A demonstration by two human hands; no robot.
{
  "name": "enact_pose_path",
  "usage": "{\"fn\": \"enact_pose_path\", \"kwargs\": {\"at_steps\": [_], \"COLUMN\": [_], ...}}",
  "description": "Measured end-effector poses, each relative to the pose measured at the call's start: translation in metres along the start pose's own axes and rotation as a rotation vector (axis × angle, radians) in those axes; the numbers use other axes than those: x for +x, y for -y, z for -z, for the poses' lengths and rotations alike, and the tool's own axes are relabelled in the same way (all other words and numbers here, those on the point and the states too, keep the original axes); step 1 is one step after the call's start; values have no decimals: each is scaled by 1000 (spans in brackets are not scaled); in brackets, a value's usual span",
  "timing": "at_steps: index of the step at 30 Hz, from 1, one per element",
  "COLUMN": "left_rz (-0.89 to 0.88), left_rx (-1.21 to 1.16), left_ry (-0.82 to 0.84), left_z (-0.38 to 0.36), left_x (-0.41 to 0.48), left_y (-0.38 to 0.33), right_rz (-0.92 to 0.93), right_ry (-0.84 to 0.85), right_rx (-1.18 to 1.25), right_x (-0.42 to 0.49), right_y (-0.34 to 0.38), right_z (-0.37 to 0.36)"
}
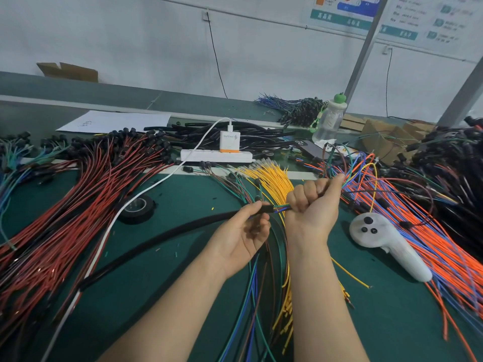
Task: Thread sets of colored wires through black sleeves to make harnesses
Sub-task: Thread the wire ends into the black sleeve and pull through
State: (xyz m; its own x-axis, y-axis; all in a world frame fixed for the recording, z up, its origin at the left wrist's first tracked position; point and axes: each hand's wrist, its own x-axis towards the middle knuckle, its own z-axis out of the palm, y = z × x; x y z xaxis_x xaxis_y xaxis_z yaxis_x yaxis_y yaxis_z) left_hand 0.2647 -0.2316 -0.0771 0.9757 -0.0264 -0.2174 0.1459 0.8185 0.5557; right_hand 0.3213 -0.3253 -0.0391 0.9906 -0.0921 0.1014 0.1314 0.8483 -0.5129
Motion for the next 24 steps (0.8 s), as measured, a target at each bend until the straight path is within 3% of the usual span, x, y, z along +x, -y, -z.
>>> {"fn": "enact_pose_path", "kwargs": {"at_steps": [14, 24], "left_rz": [-47, -77], "left_rx": [144, 32], "left_ry": [1, -5], "left_z": [3, 1], "left_x": [4, 4], "left_y": [8, 4], "right_rz": [-43, -148], "right_ry": [-107, -149], "right_rx": [84, 201], "right_x": [-1, -6], "right_y": [4, -3], "right_z": [-1, -3]}}
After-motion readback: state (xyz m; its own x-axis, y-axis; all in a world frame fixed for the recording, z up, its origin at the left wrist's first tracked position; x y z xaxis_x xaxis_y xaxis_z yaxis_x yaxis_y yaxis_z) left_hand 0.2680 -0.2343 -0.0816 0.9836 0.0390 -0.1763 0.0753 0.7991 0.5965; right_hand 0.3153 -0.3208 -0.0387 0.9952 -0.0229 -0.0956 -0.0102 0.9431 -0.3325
